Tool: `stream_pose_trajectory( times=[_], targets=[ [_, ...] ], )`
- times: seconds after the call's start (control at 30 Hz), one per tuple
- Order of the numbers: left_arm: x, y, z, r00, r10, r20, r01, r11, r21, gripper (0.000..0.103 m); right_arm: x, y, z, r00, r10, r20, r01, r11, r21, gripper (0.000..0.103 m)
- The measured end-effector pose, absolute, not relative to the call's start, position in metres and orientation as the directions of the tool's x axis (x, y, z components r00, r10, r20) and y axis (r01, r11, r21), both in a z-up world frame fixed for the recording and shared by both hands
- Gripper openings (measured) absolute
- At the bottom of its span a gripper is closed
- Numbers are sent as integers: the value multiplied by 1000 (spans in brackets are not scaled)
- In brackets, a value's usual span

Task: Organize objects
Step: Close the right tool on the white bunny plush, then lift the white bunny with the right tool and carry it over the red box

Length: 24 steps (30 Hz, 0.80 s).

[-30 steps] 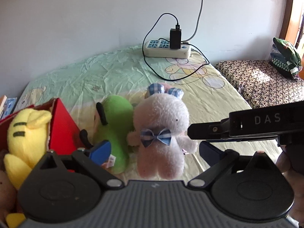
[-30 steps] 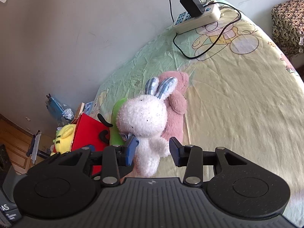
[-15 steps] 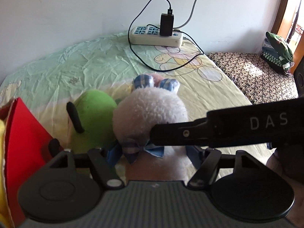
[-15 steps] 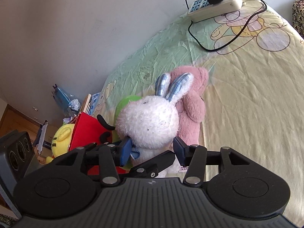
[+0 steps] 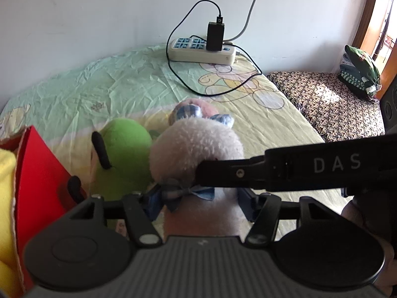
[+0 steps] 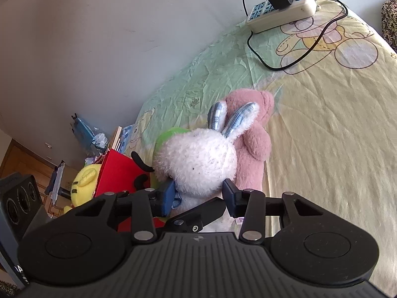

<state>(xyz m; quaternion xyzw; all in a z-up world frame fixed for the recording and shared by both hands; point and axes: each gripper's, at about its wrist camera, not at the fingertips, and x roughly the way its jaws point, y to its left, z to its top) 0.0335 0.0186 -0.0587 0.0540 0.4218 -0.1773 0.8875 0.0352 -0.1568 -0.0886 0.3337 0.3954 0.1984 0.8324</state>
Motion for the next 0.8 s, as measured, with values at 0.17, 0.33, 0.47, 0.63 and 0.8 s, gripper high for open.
stream_pose_trajectory(
  times=[0.17,0.33,0.47,0.63,0.8],
  targets=[
    [12,16,-52,582,-274,-765,364,930,-56,62,13,-154,-79,612,588,-528,-86,714,695,44],
    [-14,16,-47,579,-277,-767,359,931,-65,62,-11,-150,-72,604,589,-537,-98,724,683,44],
    [-36,17,-42,590,-270,-761,347,936,-63,62,-29,-145,-66,595,598,-537,-116,725,678,44],
    [-60,22,-34,604,-254,-756,324,944,-59,62,-47,-135,-57,579,613,-538,-151,729,668,44],
    [-85,33,-24,633,-223,-741,298,954,-32,62,-60,-123,-48,553,645,-527,-187,713,676,44]
  ],
)
